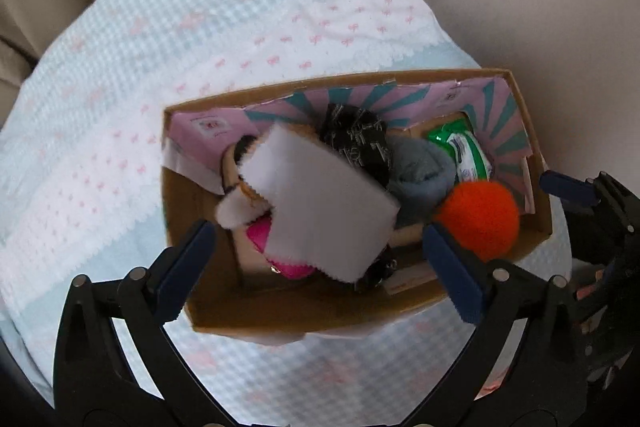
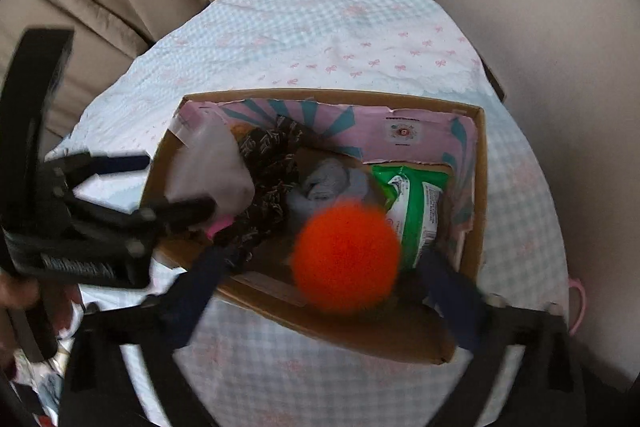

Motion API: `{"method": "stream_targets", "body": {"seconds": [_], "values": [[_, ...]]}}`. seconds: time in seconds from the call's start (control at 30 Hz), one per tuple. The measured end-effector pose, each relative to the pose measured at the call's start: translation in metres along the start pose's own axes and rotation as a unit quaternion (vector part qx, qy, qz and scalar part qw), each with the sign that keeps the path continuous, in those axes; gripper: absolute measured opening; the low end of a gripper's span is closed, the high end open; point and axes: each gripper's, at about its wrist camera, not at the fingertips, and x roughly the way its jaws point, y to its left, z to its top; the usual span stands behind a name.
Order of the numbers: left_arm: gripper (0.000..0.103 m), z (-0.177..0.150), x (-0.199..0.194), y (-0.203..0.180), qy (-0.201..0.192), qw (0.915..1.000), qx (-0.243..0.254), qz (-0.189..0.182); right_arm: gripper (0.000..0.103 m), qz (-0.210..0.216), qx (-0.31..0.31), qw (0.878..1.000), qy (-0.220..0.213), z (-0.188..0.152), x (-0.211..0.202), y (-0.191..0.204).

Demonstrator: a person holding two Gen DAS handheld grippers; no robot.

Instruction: Organize soft objects

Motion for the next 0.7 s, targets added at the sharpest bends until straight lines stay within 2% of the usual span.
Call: {"method": "stream_targets", "body": {"seconds": [0.23, 0.37, 0.57, 0.7], "values": [[0.103, -0.001, -0.008, 0.013, -0.009, 0.9997, -0.015, -0.014, 0.103, -0.012, -0.001, 1.0, -0.015, -0.008, -0.002, 0.004], [0.103, -0.006, -0.029, 0.019, -0.023, 0.9992, -0.02, -0.025, 0.103, -0.018, 0.001, 1.0, -0.02, -0.005, -0.01, 0.011], [0.103, -0.019, -0.076, 0.033, -0.057, 0.9978, -0.022, -0.025, 0.103, -0.032, -0.005, 0.999, -0.043, 0.002, -0.043, 0.038], [0.103, -0.032, -0.131, 0.048, -0.102, 0.994, -0.027, -0.029, 0.103, -0.042, 0.001, 0.997, -0.067, 0.005, -0.08, 0.063]]}}
